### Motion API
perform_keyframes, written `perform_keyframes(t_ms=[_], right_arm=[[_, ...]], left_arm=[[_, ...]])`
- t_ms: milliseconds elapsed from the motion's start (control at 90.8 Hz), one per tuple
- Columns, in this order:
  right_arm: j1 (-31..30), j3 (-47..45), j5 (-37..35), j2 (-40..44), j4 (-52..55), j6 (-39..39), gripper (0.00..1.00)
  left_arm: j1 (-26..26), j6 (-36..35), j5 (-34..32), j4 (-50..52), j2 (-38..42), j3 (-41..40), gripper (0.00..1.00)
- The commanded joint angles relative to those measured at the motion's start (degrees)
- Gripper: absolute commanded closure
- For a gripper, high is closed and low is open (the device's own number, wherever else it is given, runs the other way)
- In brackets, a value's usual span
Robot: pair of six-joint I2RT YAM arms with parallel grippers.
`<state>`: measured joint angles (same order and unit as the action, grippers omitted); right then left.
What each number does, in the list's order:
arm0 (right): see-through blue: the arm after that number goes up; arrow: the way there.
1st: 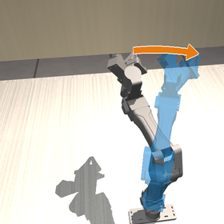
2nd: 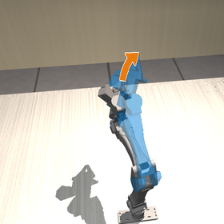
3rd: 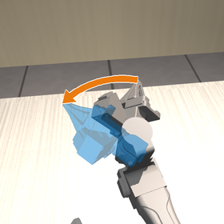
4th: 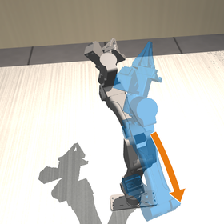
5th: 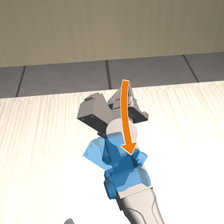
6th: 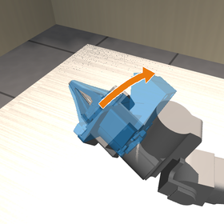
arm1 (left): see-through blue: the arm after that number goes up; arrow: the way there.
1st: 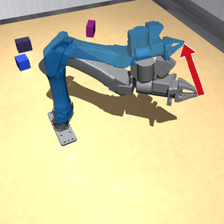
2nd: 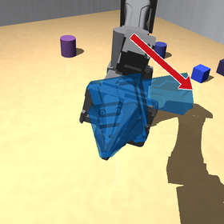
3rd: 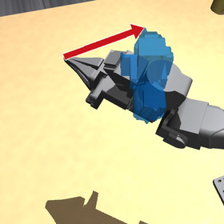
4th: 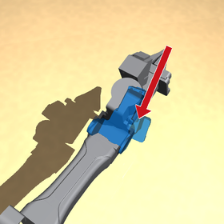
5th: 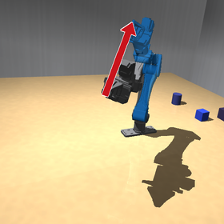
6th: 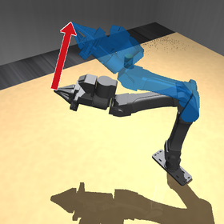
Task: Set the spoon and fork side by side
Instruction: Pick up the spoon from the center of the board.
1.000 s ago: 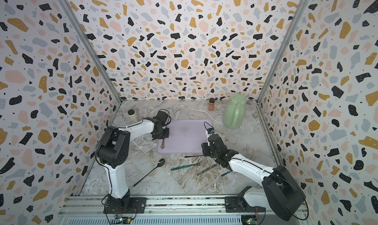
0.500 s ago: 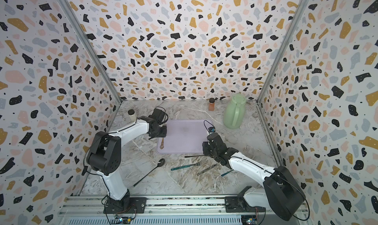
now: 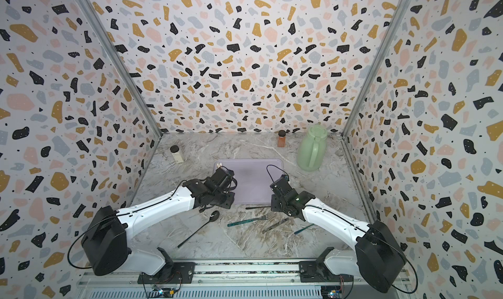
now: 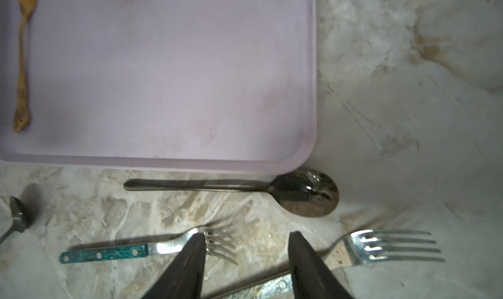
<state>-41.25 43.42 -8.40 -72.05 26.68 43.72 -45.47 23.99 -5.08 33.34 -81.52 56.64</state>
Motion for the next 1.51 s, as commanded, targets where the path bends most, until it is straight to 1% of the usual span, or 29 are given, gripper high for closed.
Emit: perform_keyframes(t_ms=[0,110,253,363,506,606,760,892,991,1167,1277,1354,1497], right_arm=[[-0.36,-0.96,-1.18,3.12,10.18,4.64,0.45],[-0.85,-3.4,0.21,4.81,11.03,6.93,0.44],[-1.2,-4.43,0.88,5.42,12.68,8.11,0.43],[-1.17,-4.27,-1.44,5.83,17.07,8.61,0.41],[-1.0,-5.08,-6.57,6.6,22.11,11.06,0.36],[1.27,-6.5,-8.87,6.92,23.41,13.22,0.36],[7.16,-7.03,-11.16,7.04,23.15,13.24,0.4],[14.36,-7.65,-8.54,6.64,21.34,9.76,0.44],[17.61,-8.97,-6.0,5.99,18.25,7.89,0.46],[20.01,-8.84,-4.49,1.33,15.74,5.53,0.5],[21.29,-8.87,-3.88,-0.91,14.76,3.64,0.56],[21.6,-9.15,-3.85,-1.31,14.74,3.22,0.61],[21.89,-10.45,-3.98,-0.62,14.36,2.93,0.64]], left_arm=[[-4.22,2.46,-1.42,-1.96,3.04,-2.89,0.51],[-6.82,4.07,-1.64,-3.63,4.33,-6.0,0.51],[-8.1,5.17,-1.52,-3.81,4.77,-8.39,0.51],[-9.17,5.65,-1.69,-4.46,6.54,-10.82,0.5],[-9.41,6.15,-1.21,-5.37,8.28,-13.37,0.49],[-9.46,6.44,-1.24,-5.48,8.93,-14.07,0.49],[-9.58,6.45,-1.03,-5.73,9.61,-14.29,0.49],[-9.55,6.42,-0.29,-6.33,9.62,-14.26,0.48],[-9.59,6.22,0.07,-6.49,9.37,-13.71,0.48],[-9.55,7.04,0.16,-5.88,9.76,-12.23,0.47],[-9.72,8.46,0.66,-6.45,11.75,-13.7,0.47],[-9.83,8.88,-0.17,-5.01,12.77,-13.67,0.46],[-9.81,9.5,-0.81,-4.04,14.27,-13.85,0.46]])
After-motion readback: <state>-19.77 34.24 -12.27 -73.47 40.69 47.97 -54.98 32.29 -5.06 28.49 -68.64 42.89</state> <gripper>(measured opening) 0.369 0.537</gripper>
